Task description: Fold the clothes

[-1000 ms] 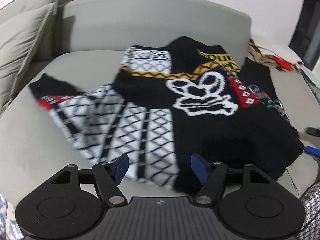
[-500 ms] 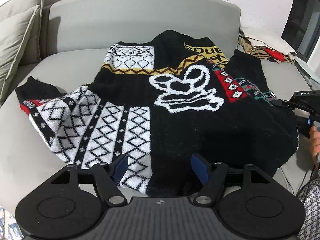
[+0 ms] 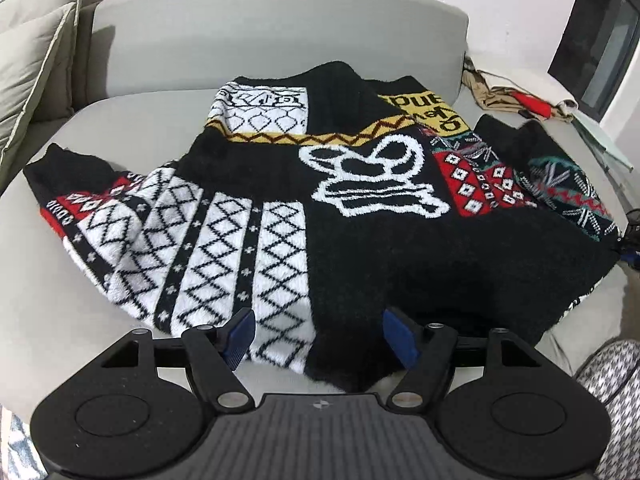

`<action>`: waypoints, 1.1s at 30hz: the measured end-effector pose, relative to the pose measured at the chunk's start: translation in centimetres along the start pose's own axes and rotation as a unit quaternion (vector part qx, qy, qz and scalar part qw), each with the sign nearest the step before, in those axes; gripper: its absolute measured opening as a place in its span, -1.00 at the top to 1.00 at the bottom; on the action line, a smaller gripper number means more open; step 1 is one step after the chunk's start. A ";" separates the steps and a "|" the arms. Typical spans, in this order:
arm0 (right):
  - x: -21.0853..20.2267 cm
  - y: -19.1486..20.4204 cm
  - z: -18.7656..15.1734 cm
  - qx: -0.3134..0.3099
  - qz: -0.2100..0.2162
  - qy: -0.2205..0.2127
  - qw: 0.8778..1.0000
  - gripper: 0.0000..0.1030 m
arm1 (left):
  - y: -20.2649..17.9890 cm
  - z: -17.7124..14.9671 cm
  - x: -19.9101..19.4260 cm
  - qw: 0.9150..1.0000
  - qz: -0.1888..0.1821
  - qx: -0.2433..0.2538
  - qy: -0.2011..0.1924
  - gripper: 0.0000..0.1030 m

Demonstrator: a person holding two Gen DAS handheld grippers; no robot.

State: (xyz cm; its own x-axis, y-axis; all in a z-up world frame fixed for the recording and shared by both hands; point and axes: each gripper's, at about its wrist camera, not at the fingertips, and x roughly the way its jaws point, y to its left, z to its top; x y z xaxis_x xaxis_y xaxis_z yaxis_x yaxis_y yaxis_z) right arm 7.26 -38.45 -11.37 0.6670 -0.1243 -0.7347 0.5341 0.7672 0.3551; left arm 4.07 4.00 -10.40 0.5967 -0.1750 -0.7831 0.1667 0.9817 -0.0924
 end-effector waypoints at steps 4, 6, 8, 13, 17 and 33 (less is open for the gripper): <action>-2.9 -0.4 0.7 0.020 0.019 -0.009 1.000 0.19 | 1.5 1.3 -1.2 1.000 0.017 -0.005 -0.017 -0.36; -4.5 0.2 1.2 0.016 0.041 -0.015 0.999 0.11 | 2.4 2.1 -1.7 0.999 0.025 -0.012 -0.027 -0.36; -6.3 1.5 1.4 0.011 0.071 -0.023 0.997 -0.02 | 3.3 3.2 -2.1 0.999 0.031 -0.020 -0.037 -0.36; -9.1 7.1 4.1 -0.031 0.152 -0.030 0.987 -0.09 | 5.2 7.4 -4.6 0.996 0.013 -0.030 -0.081 -0.39; -10.2 12.7 6.9 -0.097 0.200 -0.054 0.973 -0.34 | 6.1 11.7 -5.9 0.991 0.022 -0.012 -0.133 -0.57; 21.0 22.6 15.7 -0.116 0.121 0.055 0.984 -0.36 | 14.8 25.8 20.7 0.995 0.070 -0.065 -0.032 -0.71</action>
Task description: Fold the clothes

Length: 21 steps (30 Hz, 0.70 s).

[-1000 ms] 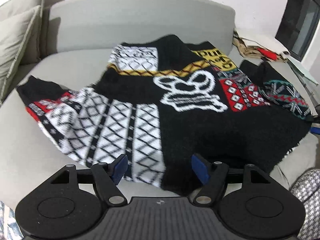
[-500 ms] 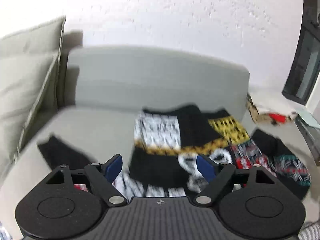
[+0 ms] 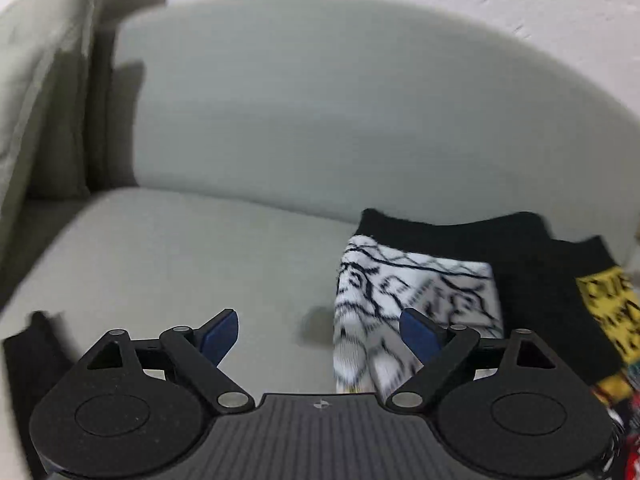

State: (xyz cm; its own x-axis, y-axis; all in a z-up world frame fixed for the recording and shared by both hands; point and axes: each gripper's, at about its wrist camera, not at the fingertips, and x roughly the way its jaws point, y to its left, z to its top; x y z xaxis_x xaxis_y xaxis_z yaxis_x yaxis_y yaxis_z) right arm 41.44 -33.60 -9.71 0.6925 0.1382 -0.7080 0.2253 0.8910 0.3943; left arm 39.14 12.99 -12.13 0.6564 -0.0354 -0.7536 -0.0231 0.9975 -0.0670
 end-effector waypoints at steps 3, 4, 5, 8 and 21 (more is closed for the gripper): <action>4.8 -0.7 0.8 0.007 -0.015 0.027 0.999 -0.33 | -0.1 0.9 4.1 1.000 -0.018 -0.005 0.020 -0.71; 6.1 -1.1 1.0 0.020 -0.014 0.032 0.999 -0.33 | -0.3 1.1 5.1 0.999 -0.027 -0.007 0.026 -0.71; 7.2 -1.3 1.2 0.029 -0.008 0.034 0.999 -0.33 | -0.4 1.3 6.2 0.999 -0.035 -0.009 0.032 -0.71; 9.9 -1.4 1.1 0.014 0.000 0.064 0.998 -0.14 | -1.1 1.5 8.1 0.998 -0.048 -0.001 0.042 -0.73; 10.1 3.9 -5.4 -0.243 -0.210 -0.072 0.944 0.71 | -8.8 -2.4 6.0 0.969 0.152 0.192 -0.045 0.69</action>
State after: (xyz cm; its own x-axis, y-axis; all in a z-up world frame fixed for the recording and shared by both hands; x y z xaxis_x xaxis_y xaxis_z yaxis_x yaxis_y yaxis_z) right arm 45.62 -26.40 -18.46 0.7056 -0.3004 -0.6418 0.1836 0.9523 -0.2438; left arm 41.47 3.81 -17.62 0.7265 0.2510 -0.6397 0.0455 0.9113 0.4092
